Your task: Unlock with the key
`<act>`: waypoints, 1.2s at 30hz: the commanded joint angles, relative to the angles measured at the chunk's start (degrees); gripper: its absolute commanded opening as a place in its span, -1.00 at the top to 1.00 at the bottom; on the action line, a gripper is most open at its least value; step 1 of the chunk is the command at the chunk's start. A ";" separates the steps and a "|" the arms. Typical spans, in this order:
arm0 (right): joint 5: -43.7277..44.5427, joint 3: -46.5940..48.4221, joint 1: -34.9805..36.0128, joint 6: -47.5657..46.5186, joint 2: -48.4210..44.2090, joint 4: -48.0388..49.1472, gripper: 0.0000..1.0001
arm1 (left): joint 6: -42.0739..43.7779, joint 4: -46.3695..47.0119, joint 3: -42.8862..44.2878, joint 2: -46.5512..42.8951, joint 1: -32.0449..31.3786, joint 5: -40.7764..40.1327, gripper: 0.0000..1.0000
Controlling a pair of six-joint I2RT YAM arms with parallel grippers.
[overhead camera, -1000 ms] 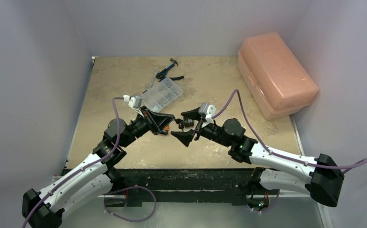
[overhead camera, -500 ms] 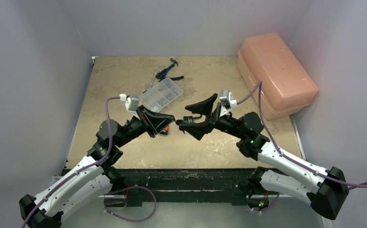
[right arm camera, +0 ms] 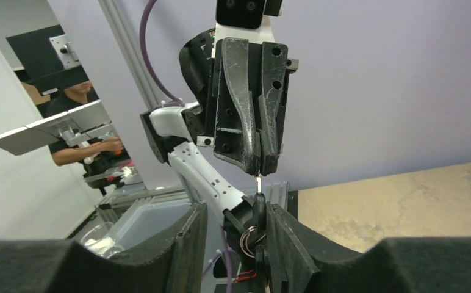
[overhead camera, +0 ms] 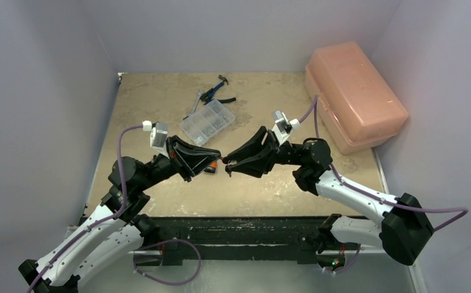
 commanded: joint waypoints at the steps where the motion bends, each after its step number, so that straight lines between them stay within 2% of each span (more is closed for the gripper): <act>1: -5.05 1.90 -0.09 5.53 1.71 8.06 0.12 | 1.95 -0.02 2.07 -0.05 0.13 1.28 1.00; 13: -3.72 2.32 -0.09 5.28 3.20 6.33 0.38 | 1.50 1.90 0.84 0.60 0.14 1.62 1.00; 24: -3.03 2.66 -0.09 4.53 4.27 4.37 0.42 | 1.74 2.52 -0.02 0.79 0.14 1.14 1.00; 29: -3.01 2.67 -0.14 4.42 4.35 4.18 0.67 | 1.65 2.66 -0.21 0.66 0.17 0.84 1.00; 33: -3.07 2.44 -0.09 4.24 4.51 4.14 1.00 | 1.67 2.60 -0.33 0.51 0.15 0.60 1.00; 36: -3.27 1.80 -0.09 4.16 4.40 4.84 1.00 | 1.77 1.90 -0.34 0.40 0.19 -0.36 1.00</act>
